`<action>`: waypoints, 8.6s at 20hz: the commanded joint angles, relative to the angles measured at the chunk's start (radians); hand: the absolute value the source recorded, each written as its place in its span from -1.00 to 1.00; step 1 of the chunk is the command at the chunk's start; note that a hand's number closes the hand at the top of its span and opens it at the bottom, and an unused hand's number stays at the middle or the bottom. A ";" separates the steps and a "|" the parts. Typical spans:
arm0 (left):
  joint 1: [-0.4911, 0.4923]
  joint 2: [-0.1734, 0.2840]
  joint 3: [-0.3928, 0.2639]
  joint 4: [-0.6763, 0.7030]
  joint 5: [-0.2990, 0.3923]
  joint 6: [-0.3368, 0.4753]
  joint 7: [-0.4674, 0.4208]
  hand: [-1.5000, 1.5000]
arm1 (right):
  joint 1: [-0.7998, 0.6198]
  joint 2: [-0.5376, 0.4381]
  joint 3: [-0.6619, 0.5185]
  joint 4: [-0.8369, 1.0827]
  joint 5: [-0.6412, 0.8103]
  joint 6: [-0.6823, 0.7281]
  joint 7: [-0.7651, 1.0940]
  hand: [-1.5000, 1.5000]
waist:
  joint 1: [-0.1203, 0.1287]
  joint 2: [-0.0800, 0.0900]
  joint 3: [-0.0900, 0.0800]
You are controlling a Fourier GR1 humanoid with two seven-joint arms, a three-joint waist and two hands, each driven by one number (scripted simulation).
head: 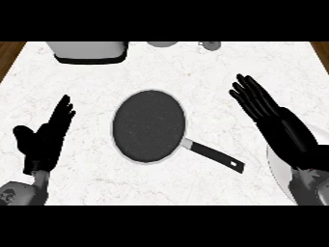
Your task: Pick the sweet potato from the plate and place it in the pan
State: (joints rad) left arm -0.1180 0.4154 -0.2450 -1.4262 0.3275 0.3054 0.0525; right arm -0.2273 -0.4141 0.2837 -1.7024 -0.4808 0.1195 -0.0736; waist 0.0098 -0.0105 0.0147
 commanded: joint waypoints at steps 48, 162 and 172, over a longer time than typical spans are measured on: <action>-0.147 -0.019 0.083 0.011 -0.058 -0.018 -0.040 0.00 | -0.099 -0.850 0.145 0.355 0.759 0.248 -1.170 -1.00 | 0.004 0.015 -0.014; -0.163 -0.210 0.229 -0.003 -0.268 -0.181 0.023 0.00 | -0.537 0.414 0.336 0.407 1.643 -0.611 1.322 1.00 | 0.048 0.009 -0.018; -0.192 -0.162 0.265 -0.016 -0.254 -0.213 0.051 0.00 | -0.619 0.414 0.316 0.781 1.700 -0.689 1.325 1.00 | 0.036 0.022 -0.015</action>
State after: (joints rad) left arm -0.2831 0.2331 0.0064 -1.4446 0.0635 0.1134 0.0889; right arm -0.7984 -0.0107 0.6298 -1.0582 1.2244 -0.4718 1.1230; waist 0.0508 0.0054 -0.0009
